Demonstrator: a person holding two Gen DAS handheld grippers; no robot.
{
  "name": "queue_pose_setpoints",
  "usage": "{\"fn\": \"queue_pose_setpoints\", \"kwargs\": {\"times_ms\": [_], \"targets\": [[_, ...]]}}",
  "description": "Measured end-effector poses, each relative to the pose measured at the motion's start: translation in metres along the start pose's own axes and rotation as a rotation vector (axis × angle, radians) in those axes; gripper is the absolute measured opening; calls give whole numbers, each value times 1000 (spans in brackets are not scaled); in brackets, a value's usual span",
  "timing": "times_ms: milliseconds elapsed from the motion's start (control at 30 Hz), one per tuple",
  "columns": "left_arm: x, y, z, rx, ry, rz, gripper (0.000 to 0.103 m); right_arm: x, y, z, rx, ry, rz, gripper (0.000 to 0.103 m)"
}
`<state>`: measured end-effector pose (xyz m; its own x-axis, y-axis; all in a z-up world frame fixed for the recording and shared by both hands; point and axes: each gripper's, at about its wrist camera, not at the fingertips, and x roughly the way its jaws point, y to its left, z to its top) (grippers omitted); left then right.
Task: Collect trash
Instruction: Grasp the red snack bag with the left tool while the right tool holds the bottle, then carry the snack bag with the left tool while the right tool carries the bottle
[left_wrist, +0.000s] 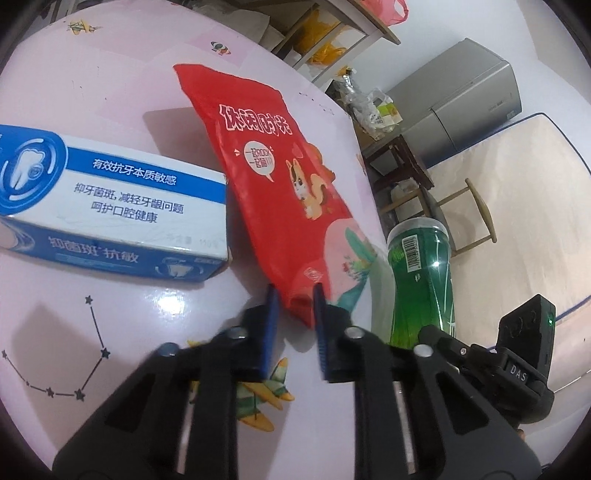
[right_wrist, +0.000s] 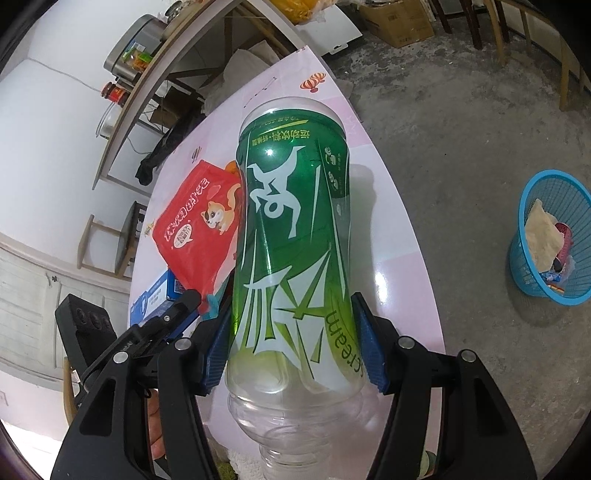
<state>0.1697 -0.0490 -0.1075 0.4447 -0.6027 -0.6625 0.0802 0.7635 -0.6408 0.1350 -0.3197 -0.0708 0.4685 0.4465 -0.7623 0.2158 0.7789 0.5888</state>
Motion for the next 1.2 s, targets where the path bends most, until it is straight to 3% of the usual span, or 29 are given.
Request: {"fn": "queue_pose_setpoints", "kwargs": {"times_ms": [233, 567, 733, 900, 1200], "targets": [[-7, -5, -1, 35, -41, -5, 1, 1, 2, 0, 0, 1, -3, 59], [-40, -28, -7, 174, -103, -27, 0, -1, 1, 1, 3, -6, -11, 59], [-70, -16, -25, 211, -39, 5, 0, -11, 2, 1, -10, -24, -19, 59], [-100, 13, -54, 192, 35, 81, 0, -20, 21, -2, -64, -25, 28, 59], [-130, 39, -82, 133, 53, 115, 0, 7, 85, -32, -270, 109, 105, 59]]}}
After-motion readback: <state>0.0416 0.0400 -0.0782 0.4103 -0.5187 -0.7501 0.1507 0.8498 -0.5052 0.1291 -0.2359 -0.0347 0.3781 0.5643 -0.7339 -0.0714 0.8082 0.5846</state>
